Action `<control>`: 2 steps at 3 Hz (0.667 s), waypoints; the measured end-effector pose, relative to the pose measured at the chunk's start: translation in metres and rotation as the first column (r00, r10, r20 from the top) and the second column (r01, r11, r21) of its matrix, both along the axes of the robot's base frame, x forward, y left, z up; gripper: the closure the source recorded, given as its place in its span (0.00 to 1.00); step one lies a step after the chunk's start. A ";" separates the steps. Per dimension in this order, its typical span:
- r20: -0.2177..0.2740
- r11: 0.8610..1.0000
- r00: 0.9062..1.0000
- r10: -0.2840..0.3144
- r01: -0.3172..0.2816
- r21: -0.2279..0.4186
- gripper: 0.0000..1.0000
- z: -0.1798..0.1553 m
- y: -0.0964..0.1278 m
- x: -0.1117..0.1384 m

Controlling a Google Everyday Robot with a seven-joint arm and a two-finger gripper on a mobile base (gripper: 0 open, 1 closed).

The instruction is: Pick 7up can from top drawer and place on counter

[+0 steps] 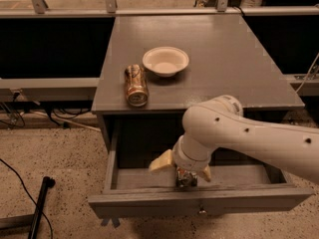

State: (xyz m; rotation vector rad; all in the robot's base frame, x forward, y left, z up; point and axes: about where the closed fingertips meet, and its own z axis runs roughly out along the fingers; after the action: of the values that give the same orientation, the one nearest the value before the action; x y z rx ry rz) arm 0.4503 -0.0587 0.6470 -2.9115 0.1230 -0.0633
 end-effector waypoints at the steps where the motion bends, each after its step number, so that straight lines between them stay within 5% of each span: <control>1: -0.033 0.999 0.998 0.044 -0.045 -0.030 0.00 -0.024 0.008 0.002; 2: -0.041 0.996 0.997 0.062 -0.065 -0.058 0.18 -0.037 0.012 0.007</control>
Offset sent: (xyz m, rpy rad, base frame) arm 0.0154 0.0182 -0.0515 -0.0919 0.0438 0.0827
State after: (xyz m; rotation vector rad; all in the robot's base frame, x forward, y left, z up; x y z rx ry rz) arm 0.4577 -0.0463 0.6098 -2.9739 0.0356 0.0008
